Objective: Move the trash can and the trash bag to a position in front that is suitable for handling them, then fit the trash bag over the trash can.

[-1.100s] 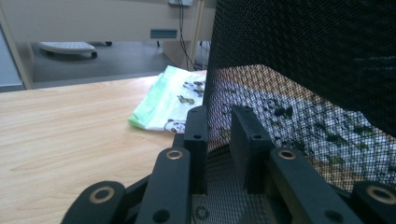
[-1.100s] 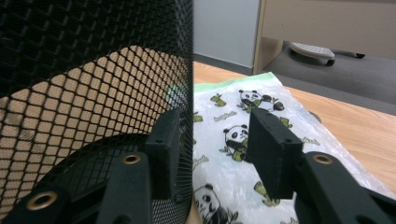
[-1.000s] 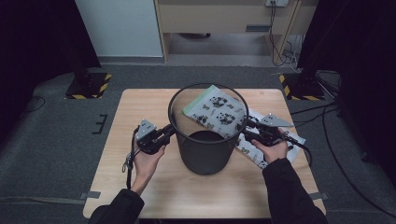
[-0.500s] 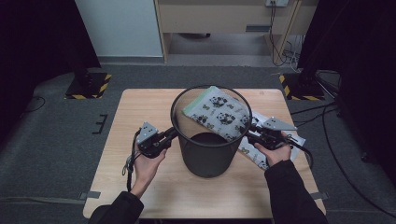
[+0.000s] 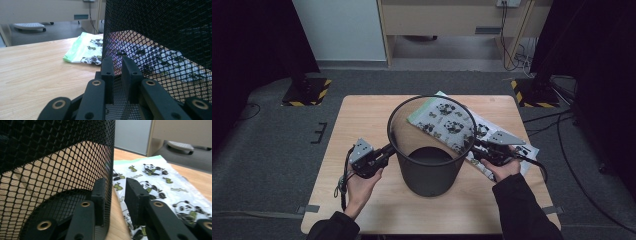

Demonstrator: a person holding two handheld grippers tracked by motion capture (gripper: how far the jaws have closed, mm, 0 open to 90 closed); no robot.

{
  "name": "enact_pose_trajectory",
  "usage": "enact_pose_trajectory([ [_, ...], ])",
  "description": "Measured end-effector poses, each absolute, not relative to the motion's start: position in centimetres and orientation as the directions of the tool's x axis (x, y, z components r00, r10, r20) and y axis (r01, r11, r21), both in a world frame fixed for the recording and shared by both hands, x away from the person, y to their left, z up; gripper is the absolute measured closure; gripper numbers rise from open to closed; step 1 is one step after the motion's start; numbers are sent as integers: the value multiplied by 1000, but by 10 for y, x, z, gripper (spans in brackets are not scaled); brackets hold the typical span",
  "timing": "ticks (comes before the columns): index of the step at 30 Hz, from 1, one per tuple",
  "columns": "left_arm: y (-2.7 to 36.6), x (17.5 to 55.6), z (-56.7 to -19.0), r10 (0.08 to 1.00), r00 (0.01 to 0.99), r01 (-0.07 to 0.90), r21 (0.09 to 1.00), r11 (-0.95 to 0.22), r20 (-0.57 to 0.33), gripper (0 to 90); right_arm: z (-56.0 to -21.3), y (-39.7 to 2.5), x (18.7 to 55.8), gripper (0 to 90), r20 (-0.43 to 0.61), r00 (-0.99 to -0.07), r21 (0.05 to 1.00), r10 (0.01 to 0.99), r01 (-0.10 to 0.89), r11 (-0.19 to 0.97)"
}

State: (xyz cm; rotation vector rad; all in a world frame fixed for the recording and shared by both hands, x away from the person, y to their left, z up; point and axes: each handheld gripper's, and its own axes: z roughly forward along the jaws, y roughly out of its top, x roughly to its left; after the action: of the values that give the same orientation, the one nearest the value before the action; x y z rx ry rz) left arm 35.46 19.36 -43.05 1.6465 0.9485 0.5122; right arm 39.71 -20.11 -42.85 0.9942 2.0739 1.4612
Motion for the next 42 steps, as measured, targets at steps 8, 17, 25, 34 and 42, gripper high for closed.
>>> enact_pose_trajectory([
  [8, 217, 355, -452, 828, 546, 367, 925, -101, -126, 634, -438, -225, 400, 409, 21, -605, 904, 796, 352, 243],
  [17, 236, 369, -492, 892, 448, 467, 867, -172, -64, 337, -483, -253, 405, 332, -46, -551, 808, 833, 470, 355],
  [25, 245, 373, -496, 910, 407, 492, 859, -143, -81, 285, -510, -242, 417, 263, -51, -549, 735, 834, 545, 404],
  [34, 247, 376, -498, 908, 406, 508, 851, -131, -103, 277, -525, -244, 426, 298, -50, -549, 681, 834, 592, 430],
  [42, 247, 377, -498, 903, 414, 504, 855, -121, -116, 276, -527, -249, 432, 519, 4, -529, 696, 849, 611, 378],
])
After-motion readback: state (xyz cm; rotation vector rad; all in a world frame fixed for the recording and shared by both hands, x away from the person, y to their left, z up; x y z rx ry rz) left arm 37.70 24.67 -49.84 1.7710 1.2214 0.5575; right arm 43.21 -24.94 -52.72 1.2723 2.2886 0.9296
